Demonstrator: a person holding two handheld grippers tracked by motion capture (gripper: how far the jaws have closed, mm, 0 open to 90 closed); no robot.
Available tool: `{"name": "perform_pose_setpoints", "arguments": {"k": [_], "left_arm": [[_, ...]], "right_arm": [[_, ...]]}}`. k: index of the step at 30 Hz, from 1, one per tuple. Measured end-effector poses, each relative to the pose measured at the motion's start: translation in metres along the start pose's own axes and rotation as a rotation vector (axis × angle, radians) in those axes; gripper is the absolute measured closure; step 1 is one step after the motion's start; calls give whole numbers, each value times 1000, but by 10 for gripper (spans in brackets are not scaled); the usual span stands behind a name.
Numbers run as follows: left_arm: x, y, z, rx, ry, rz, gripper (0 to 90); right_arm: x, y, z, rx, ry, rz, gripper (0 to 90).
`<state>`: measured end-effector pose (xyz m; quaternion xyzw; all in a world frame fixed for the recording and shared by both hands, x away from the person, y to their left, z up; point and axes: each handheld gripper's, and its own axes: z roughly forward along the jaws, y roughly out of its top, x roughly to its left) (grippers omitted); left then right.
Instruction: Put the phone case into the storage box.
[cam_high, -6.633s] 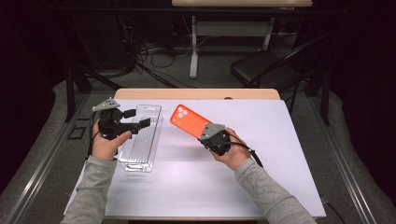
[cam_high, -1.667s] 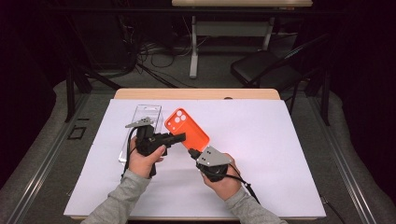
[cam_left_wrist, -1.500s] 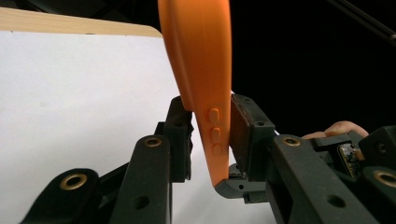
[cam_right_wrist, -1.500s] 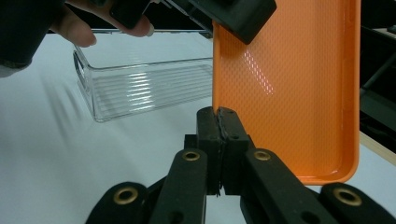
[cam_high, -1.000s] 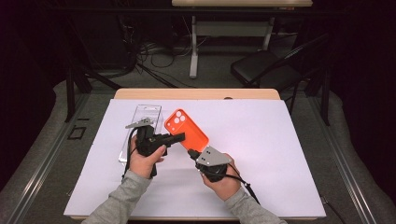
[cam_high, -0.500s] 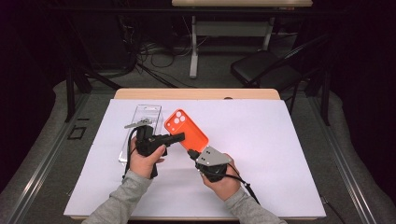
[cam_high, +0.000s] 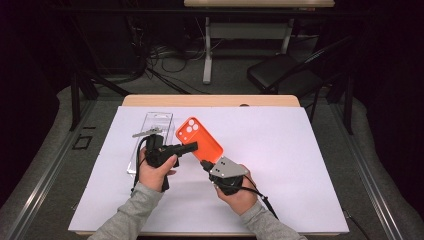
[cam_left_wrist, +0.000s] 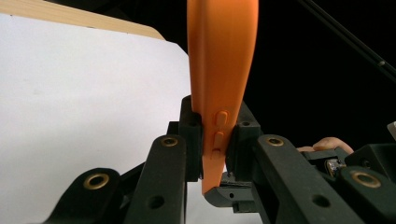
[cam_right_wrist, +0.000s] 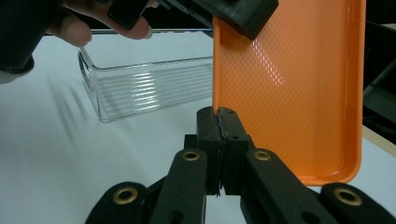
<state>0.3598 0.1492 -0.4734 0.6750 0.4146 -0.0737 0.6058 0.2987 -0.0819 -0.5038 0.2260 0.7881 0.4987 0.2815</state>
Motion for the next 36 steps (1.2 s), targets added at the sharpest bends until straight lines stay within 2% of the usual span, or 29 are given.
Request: {"name": "perform_pose_setpoints", "arguments": {"k": [23, 36], "left_arm": [[0, 0, -1, 5, -2, -8, 804], [1, 0, 0, 9, -1, -14, 805]], "right_arm": [[-1, -1, 2, 1, 22, 24, 883], [1, -1, 3, -2, 29, 23, 842]]}}
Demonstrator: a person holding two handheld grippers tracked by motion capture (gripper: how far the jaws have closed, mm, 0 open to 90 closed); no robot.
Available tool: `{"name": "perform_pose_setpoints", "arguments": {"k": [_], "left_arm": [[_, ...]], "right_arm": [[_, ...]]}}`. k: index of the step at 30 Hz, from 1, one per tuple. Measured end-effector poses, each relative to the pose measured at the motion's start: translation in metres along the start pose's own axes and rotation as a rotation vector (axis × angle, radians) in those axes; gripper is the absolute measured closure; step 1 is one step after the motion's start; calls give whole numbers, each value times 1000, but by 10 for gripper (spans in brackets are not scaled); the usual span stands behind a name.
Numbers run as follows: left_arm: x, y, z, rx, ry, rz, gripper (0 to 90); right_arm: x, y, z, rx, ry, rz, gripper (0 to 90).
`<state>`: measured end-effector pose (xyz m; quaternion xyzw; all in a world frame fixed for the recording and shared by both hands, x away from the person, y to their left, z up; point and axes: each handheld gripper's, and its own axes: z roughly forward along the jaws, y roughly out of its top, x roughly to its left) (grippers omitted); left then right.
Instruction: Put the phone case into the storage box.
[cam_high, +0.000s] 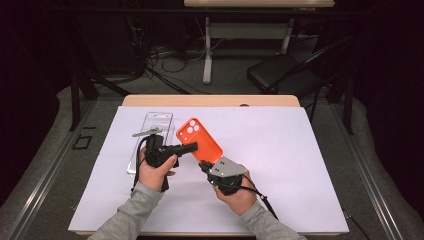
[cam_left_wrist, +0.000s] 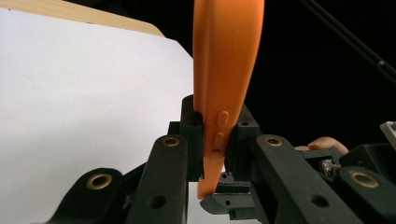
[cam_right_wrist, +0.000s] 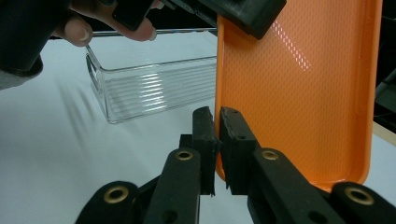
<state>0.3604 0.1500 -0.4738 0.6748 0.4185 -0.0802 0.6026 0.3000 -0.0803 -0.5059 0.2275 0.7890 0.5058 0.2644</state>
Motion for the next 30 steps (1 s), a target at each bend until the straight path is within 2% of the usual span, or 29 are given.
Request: {"name": "perform_pose_setpoints", "arguments": {"k": [10, 14, 22, 30], "left_arm": [[3, 1, -2, -6, 3, -6, 805], [5, 2, -4, -11, 18, 6, 805], [7, 5, -9, -18, 45, 21, 805], [9, 8, -14, -24, 50, 22, 805]], "right_arm": [[0, 1, -1, -14, -1, 9, 720], [0, 3, -2, -25, 1, 12, 650], [-3, 7, -4, -42, 11, 11, 567], [-9, 11, -6, -22, 34, 40, 509]]}}
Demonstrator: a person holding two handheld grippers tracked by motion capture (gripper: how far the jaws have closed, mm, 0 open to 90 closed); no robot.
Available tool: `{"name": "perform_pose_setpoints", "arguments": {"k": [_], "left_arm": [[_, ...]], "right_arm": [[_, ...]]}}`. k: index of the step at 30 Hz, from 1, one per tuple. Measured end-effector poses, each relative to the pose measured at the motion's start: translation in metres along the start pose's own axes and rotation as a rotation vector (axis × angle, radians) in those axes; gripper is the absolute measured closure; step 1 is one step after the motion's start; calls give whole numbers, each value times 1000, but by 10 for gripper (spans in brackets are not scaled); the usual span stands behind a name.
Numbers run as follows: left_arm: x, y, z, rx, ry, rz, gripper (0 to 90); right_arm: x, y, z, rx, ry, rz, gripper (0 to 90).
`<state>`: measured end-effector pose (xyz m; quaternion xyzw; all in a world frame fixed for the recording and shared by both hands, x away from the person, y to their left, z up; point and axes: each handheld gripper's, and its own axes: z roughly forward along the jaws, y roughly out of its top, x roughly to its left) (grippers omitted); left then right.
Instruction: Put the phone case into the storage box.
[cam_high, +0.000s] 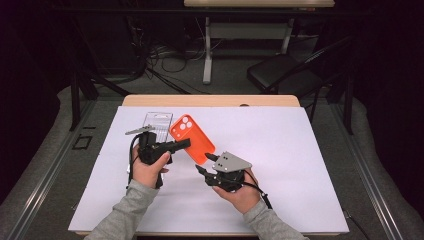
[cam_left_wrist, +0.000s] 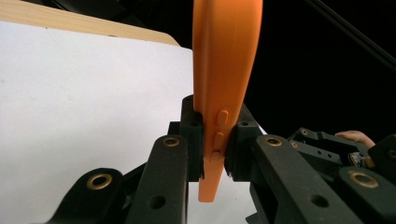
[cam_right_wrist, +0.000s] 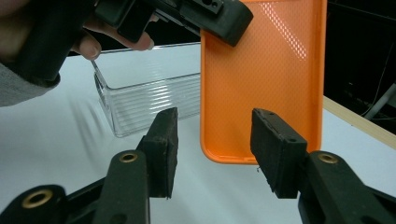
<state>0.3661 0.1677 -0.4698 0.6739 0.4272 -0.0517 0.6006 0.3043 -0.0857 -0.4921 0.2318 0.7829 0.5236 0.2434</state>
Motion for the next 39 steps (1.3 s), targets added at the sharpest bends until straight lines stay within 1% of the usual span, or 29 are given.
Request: {"name": "perform_pose_setpoints", "arguments": {"k": [3, 6, 8, 9, 11, 12, 15, 18, 21, 24, 28, 31, 34, 37, 39], "left_arm": [[1, 1, -2, -1, 3, 5, 806], [1, 2, -3, 1, 6, 11, 805], [2, 3, -4, 6, 7, 7, 806], [2, 4, -4, 10, 10, 16, 805], [1, 5, -5, 9, 16, 22, 806], [1, 5, -6, 12, 18, 27, 806], [2, 7, -7, 17, 18, 36, 806], [2, 8, -9, 28, 16, 43, 806], [2, 9, -10, 32, 13, 49, 806], [2, 10, -10, 38, 15, 56, 806], [1, 11, -12, 44, 19, 69, 806], [0, 13, -13, 54, 24, 80, 806], [0, 14, -13, 66, 25, 91, 806], [-1, 14, -13, 85, 21, 104, 806], [-2, 15, -13, 97, 20, 111, 806]], "right_arm": [[-2, 1, 0, 10, 1, -3, 488], [-2, 1, 0, 15, 6, 6, 482], [-4, 2, -1, 16, 21, 15, 480], [-5, 3, -2, 24, 21, 18, 480], [-5, 4, -3, 30, 19, 19, 476], [-7, 5, -3, 26, 21, 17, 471], [-9, 6, -5, 30, 27, 40, 457], [-13, 7, -6, 35, 23, 48, 431], [-17, 8, -6, 64, 23, 39, 401], [-19, 7, -7, 77, 29, 41, 368], [-22, 9, -8, 95, 41, 57, 327], [-24, 11, -10, 98, 44, 68, 325], [-26, 12, -12, 104, 63, 93, 289], [-28, 13, -14, 115, 87, 115, 285], [-30, 14, -16, 122, 108, 120, 284]]}}
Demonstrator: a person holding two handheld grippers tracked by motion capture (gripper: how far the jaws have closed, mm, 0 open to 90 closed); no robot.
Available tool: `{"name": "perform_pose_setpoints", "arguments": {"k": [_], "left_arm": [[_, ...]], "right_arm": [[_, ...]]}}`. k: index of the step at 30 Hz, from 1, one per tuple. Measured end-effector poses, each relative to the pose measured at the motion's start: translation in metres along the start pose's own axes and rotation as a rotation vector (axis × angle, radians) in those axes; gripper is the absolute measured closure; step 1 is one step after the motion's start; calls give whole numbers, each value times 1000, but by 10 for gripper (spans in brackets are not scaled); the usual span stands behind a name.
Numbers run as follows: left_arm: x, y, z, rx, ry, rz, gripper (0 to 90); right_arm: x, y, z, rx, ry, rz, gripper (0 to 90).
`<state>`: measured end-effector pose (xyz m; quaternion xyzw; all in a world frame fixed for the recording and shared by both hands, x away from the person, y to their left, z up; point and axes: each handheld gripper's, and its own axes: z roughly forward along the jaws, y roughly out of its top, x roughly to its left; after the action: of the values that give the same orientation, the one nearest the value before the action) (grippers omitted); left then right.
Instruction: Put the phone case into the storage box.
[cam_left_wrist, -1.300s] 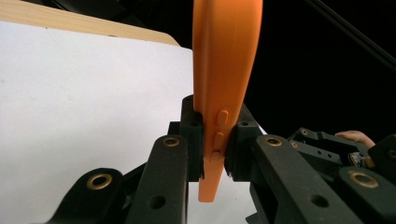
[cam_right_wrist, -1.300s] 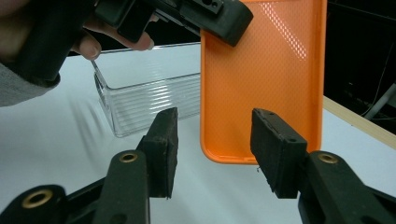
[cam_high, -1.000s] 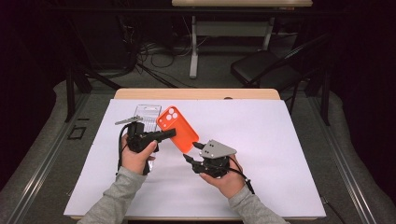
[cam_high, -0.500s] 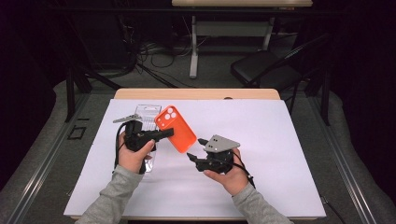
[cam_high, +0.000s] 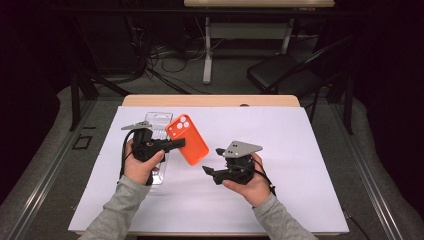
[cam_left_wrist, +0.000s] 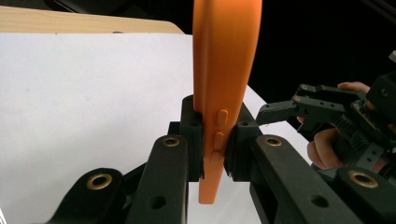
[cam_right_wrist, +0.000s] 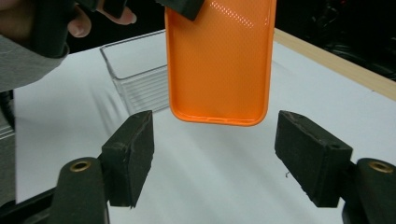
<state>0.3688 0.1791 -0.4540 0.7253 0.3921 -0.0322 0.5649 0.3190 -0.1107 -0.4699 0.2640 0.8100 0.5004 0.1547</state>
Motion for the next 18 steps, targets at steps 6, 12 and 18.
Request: {"name": "perform_pose_setpoints", "arguments": {"k": [6, 12, 18], "left_arm": [[-2, 1, 1, 20, 3, 23, 806], [-4, 2, 1, 40, -8, 44, 806], [-7, 3, 2, 76, -23, 74, 806]], "right_arm": [[-4, 0, -3, 17, 23, 4, 283], [-10, 1, -6, 26, 69, 35, 275], [-15, 1, -10, 35, 105, 38, 336]]}}
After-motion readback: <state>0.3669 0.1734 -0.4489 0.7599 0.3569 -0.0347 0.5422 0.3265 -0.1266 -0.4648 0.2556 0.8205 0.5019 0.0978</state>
